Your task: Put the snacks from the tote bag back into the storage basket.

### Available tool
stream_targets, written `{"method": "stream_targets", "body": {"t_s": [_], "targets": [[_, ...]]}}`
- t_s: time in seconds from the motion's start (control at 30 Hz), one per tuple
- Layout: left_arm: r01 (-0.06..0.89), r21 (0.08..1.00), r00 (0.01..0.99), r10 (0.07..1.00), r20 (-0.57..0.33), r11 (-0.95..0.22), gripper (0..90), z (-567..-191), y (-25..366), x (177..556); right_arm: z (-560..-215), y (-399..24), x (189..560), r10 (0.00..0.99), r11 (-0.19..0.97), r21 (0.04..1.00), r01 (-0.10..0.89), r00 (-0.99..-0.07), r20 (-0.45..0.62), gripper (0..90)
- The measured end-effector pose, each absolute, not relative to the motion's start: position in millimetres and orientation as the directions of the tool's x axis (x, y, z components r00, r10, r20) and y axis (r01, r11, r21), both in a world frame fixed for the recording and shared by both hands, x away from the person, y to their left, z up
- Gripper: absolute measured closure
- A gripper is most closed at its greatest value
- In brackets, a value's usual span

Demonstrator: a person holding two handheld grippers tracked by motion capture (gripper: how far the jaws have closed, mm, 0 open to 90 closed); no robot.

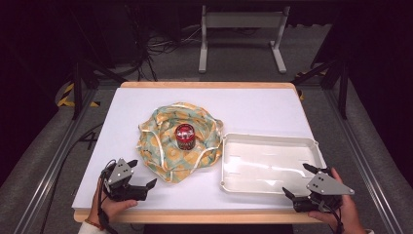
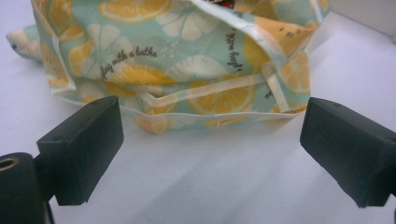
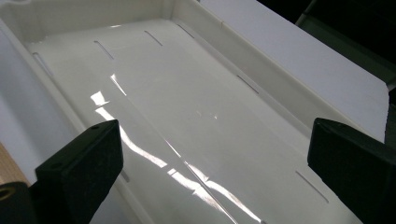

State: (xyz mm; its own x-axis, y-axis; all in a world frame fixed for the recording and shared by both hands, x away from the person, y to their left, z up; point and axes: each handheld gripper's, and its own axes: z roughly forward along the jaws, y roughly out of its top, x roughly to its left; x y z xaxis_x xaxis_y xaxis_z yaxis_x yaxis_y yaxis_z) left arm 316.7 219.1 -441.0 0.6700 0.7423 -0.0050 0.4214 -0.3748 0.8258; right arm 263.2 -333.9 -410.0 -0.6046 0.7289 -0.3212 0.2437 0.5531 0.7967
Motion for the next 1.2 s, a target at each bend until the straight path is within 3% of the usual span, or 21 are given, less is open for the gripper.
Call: {"method": "stream_targets", "body": {"t_s": [0.17,0.7,0.97,1.2], "targets": [[0.477,0.817,0.646,0.76,-0.075,-0.325,8.5,-435,215,322,-410,-334,263,0.733,0.553,0.795,0.249,-0.598,-0.323,3.9],[0.418,0.825,0.675,0.738,-0.003,-0.38,8.3,-402,173,345,-411,-331,262,0.733,0.56,0.794,0.235,-0.587,-0.343,4.6],[0.477,0.775,0.658,0.753,-0.004,-0.414,7.9,-389,145,365,-412,-331,263,0.732,0.565,0.787,0.248,-0.591,-0.339,5.0],[0.51,0.774,0.631,0.775,-0.04,-0.376,9.0,-378,120,386,-413,-332,262,0.728,0.569,0.783,0.251,-0.596,-0.339,5.1]]}}
